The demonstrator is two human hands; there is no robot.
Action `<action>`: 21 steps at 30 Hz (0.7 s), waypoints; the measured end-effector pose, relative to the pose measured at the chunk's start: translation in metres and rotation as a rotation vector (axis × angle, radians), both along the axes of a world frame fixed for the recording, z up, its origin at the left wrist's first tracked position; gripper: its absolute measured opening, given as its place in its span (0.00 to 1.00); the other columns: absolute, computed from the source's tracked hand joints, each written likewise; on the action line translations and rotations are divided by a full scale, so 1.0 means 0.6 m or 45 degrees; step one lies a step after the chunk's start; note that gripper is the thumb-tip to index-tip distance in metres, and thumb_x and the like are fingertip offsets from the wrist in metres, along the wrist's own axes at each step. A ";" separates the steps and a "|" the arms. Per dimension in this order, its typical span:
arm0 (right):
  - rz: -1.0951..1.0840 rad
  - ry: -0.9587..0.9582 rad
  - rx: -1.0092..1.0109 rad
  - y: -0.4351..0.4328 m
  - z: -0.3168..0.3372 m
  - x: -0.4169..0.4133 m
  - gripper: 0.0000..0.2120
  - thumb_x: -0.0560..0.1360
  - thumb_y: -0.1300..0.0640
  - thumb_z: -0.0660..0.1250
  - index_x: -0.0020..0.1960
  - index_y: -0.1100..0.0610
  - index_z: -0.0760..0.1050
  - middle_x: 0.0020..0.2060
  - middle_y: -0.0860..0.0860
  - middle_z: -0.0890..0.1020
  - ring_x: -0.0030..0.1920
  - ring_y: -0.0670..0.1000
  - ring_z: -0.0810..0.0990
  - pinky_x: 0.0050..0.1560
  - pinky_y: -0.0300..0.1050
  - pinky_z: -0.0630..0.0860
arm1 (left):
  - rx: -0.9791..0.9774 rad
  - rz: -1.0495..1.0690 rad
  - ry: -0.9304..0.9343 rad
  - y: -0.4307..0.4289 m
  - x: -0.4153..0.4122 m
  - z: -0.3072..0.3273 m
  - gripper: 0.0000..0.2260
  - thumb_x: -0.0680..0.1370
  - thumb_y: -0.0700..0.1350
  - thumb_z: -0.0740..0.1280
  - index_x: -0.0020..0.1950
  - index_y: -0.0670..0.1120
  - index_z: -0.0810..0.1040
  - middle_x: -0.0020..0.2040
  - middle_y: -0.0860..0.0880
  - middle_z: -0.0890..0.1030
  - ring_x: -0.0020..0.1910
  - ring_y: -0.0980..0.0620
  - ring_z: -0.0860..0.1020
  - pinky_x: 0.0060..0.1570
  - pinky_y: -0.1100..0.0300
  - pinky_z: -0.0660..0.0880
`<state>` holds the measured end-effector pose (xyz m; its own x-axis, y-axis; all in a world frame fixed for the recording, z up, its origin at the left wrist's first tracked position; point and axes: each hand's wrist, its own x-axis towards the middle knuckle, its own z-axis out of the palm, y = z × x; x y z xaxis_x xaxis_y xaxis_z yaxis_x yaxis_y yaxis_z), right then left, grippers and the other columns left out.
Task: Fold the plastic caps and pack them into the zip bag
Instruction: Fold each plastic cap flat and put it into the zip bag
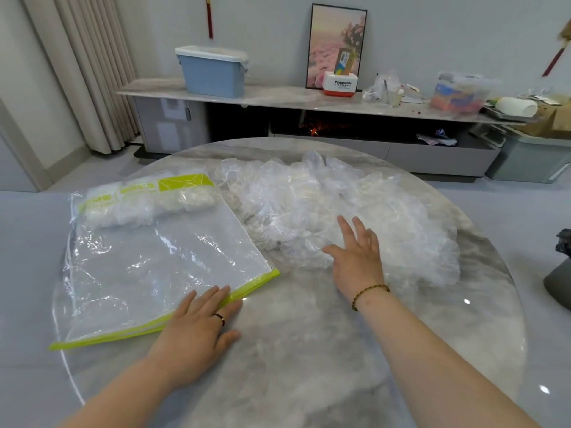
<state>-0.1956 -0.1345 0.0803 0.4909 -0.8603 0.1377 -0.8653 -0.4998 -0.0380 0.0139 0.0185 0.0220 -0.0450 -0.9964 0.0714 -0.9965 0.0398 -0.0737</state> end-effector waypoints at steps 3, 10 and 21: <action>0.107 0.191 -0.078 -0.010 0.013 0.045 0.17 0.77 0.65 0.55 0.62 0.52 0.70 0.74 0.53 0.34 0.72 0.58 0.31 0.69 0.53 0.30 | 0.018 -0.005 -0.029 -0.008 0.006 -0.001 0.23 0.77 0.52 0.50 0.45 0.51 0.85 0.48 0.50 0.84 0.44 0.52 0.83 0.52 0.56 0.63; 0.083 0.406 -0.116 -0.049 0.024 0.093 0.23 0.77 0.65 0.51 0.72 0.58 0.59 0.75 0.51 0.48 0.75 0.57 0.41 0.71 0.56 0.34 | 0.005 0.009 0.026 -0.013 0.020 -0.010 0.20 0.70 0.55 0.53 0.45 0.54 0.85 0.48 0.52 0.84 0.44 0.55 0.83 0.51 0.59 0.63; 0.444 -0.372 -0.811 0.085 -0.015 0.005 0.11 0.67 0.60 0.59 0.40 0.57 0.80 0.40 0.50 0.83 0.46 0.51 0.70 0.51 0.45 0.64 | -0.142 0.106 0.356 -0.005 -0.008 0.034 0.32 0.77 0.65 0.43 0.61 0.45 0.74 0.56 0.48 0.80 0.56 0.54 0.75 0.64 0.61 0.54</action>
<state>-0.1927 -0.0835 0.0710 0.5861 -0.3747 0.7183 -0.6532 -0.7431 0.1454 0.0088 0.0153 0.0427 0.0734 -0.9812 0.1787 -0.9782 -0.0359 0.2044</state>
